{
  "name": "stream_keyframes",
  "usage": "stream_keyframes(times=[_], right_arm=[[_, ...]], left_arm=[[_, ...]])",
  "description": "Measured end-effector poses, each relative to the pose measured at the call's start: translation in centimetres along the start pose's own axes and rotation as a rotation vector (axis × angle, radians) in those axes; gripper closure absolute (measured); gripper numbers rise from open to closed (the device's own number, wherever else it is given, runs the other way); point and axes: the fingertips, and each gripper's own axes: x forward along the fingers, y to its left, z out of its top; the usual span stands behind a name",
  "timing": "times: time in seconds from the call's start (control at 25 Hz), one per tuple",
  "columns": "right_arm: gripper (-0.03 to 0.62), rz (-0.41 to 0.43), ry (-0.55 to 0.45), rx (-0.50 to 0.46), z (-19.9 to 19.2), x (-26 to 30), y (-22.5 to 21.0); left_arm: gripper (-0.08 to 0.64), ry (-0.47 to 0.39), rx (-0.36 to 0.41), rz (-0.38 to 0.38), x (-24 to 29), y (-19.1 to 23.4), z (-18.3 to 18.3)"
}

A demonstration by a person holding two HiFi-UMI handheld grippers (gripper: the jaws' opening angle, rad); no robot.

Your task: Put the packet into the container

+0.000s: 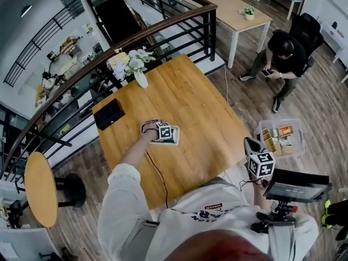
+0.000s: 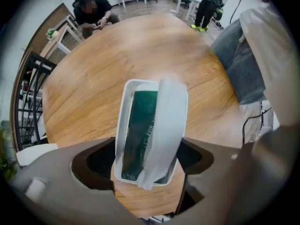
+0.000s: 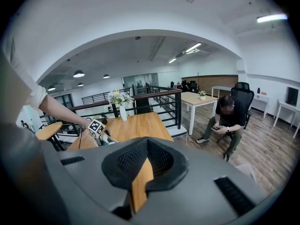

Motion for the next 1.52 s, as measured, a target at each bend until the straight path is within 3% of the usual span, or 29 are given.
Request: stream_keyframes(times=[0.12,0.2,0.28,0.4,0.64,0.96,1.12,1.2,1.32,1.52], right_arm=[[0.586,0.044,-0.021,-0.027,1.3,1.1,1.0],[0.586,0.071,-0.037,-0.046,2.3,1.9,1.6],[0.586,0.102,-0.053,-0.068,3.3,2.8,2.6],[0.586,0.168,-0.071,-0.106,4.8,4.4,5.1],[0.586,0.288,-0.108,-0.185,7.8,8.2,10.4],[0.586,0.41,-0.188,-0.242,12.8,11.5,17.4],[0.586,0.45,-0.221,-0.292,14.5,12.2,20.5],[0.586,0.459,-0.22,-0.303,14.5,12.4,21.5],[0.586,0.475,-0.213,-0.306,14.1,12.6,22.7],[0.586,0.476,-0.189,-0.309,12.3,12.1,23.2]], left_arm=[[0.167,-0.211,-0.102,0.074,-3.8,2.0,1.7],[0.167,-0.336,-0.262,0.119,-7.5,3.5,1.5],[0.167,-0.452,-0.464,0.07,-10.1,3.0,0.6],[0.167,-0.647,-0.661,0.121,-14.3,2.9,-1.6],[0.167,-0.977,-0.886,0.434,-24.9,1.4,-7.7],[0.167,-1.323,-1.053,0.898,-37.9,-8.7,-14.1],[0.167,-1.378,-1.128,1.113,-40.6,-15.3,-15.5],[0.167,-1.363,-1.174,1.157,-40.3,-17.1,-15.8],[0.167,-1.364,-1.219,1.14,-39.1,-17.9,-16.0],[0.167,-1.337,-1.215,1.089,-37.8,-18.2,-14.7]])
